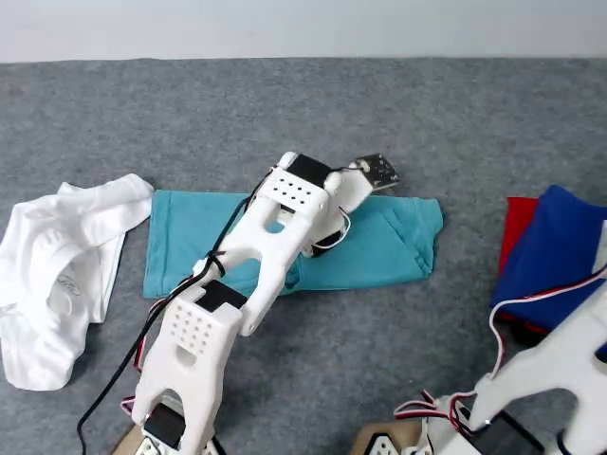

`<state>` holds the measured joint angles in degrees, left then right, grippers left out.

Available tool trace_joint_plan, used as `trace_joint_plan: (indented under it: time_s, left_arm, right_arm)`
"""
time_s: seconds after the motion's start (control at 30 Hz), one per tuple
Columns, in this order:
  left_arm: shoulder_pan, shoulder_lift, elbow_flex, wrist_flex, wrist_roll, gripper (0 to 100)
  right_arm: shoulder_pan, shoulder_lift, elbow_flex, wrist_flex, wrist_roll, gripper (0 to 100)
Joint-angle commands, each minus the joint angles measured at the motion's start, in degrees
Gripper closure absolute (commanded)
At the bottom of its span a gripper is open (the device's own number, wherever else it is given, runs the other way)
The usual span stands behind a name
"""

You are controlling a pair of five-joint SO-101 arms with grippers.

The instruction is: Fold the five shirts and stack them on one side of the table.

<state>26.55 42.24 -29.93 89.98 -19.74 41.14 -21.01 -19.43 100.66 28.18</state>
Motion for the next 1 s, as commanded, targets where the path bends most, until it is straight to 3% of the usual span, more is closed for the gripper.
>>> trace_joint_plan:
  time_s: [0.0, 0.2, 0.37, 0.5, 0.73, 0.97]
  left_arm:
    - [2.0, -4.3, -6.1, 3.9, 0.3, 98]
    - [0.7, -9.1, -17.5, 10.5, 5.9, 98]
    - [-9.5, -13.8, -14.6, 10.6, 14.6, 98]
    - [-20.9, -18.1, -6.9, 10.6, 14.6, 97]
    - [-40.7, -21.8, 2.4, 10.5, 13.1, 85]
    - [-46.9, -21.7, 8.7, 7.7, 4.7, 83]
  right_arm:
    - [0.6, -2.0, -0.3, 2.3, 0.4, 98.7]
    - [0.7, -2.0, -0.3, 2.3, 0.4, 98.7]
    - [0.7, -2.0, -0.3, 2.3, 0.4, 98.8]
    - [0.7, -2.0, -0.3, 2.3, 0.4, 98.8]
    - [0.7, -2.0, -0.3, 2.3, 0.4, 98.8]
    - [0.5, -2.0, -0.3, 2.3, 0.4, 98.7]
